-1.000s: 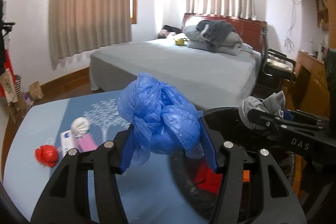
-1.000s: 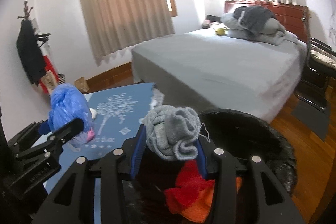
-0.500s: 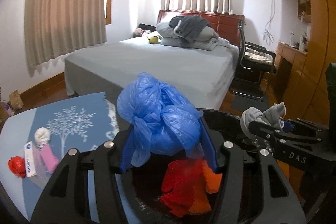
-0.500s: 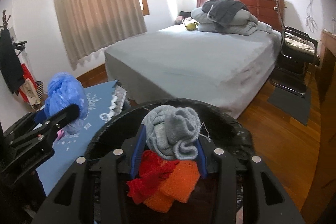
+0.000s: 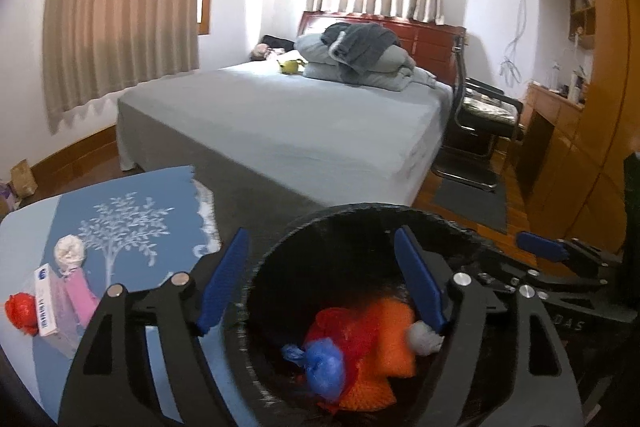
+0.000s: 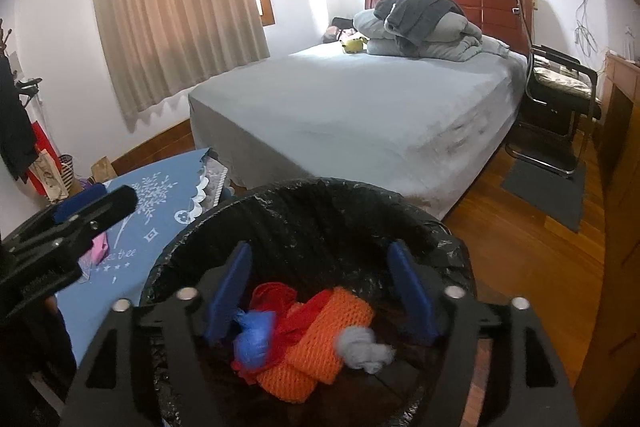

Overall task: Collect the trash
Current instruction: 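Carry the blue bag and grey sock over the black bin and open both tools, then move both tools back over the table toward the remaining items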

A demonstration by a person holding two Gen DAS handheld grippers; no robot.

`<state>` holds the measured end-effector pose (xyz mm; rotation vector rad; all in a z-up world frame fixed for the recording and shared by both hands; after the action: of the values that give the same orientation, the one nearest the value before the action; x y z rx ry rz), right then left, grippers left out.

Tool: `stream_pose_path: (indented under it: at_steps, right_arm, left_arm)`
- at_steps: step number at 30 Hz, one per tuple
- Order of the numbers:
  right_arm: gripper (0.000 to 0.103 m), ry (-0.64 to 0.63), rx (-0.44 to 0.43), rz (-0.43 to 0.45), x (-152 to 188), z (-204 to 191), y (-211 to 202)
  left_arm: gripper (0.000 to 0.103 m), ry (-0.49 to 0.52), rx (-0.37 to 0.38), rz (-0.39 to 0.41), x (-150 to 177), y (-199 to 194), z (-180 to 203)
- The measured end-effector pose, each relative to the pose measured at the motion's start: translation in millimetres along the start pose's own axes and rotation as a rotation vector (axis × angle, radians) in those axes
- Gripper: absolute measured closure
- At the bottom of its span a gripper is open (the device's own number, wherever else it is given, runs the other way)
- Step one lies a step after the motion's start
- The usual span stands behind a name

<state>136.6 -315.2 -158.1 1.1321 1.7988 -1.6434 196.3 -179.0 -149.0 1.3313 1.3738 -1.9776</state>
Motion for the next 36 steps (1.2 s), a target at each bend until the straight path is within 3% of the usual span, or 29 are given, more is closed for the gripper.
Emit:
stream_pose_path:
  at_steps: [2,7,24,36]
  right_arm:
    - [0.014,-0.008,0.002,0.006,0,-4,-1]
    - [0.007,-0.032,-0.020,0.022,-2,-23,-1]
    - [0.006,-0.138,-0.186,0.014,-1,-137,27]
    - [0.006,-0.219,-0.265,0.003,3,-216,69]
  left_arm:
    - [0.025,-0.010,-0.029,0.005,1,-5,-12]
    - [0.020,-0.038,-0.119,0.026,1,-22,-49]
    - [0.018,-0.108,-0.438,0.026,30,-83,-179]
    - [0.019,-0.206,-0.541,-0.025,60,-86,-242]
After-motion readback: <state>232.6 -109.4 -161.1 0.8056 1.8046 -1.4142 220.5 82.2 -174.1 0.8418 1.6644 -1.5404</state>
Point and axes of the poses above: each gripper's, at about its wrist camera, not at the fingertips, and y roughly the way its jaws point, z to its right, x to its underside, the point moved 9 cm from there along y, roughly the way its jaws point
